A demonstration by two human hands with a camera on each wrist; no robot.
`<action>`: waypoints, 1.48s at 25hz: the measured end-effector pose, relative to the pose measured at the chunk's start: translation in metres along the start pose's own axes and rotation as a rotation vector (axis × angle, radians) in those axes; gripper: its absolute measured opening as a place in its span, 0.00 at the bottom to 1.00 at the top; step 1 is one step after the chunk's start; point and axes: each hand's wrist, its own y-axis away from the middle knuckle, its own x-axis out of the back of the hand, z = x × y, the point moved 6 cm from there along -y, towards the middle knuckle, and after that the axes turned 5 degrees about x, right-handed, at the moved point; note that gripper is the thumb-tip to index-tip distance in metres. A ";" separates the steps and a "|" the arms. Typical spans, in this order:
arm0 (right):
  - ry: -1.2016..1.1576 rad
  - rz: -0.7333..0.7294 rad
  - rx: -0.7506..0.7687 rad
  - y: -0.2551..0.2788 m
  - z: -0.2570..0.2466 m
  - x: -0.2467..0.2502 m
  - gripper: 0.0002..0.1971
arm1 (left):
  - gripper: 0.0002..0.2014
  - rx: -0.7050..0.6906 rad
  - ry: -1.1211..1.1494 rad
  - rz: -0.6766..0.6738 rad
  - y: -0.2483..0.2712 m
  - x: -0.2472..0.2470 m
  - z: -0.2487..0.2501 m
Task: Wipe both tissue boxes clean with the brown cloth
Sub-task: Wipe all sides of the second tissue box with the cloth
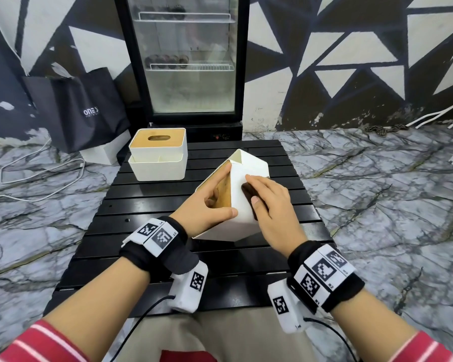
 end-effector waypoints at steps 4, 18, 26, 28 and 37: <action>0.005 0.014 0.045 -0.002 -0.013 -0.007 0.23 | 0.40 0.001 0.033 -0.002 -0.001 0.000 0.003; 0.021 0.015 0.072 -0.014 -0.026 -0.009 0.24 | 0.42 -0.019 0.004 -0.027 0.000 0.000 -0.002; 0.108 0.003 0.011 -0.020 -0.007 -0.002 0.26 | 0.45 0.044 -0.045 -0.012 0.002 0.005 -0.003; 0.103 -0.016 0.049 -0.017 -0.015 -0.005 0.26 | 0.45 0.040 -0.051 -0.016 0.000 0.007 -0.003; 0.152 -0.055 0.000 -0.064 0.006 0.013 0.22 | 0.44 0.064 -0.030 -0.112 0.001 0.006 -0.006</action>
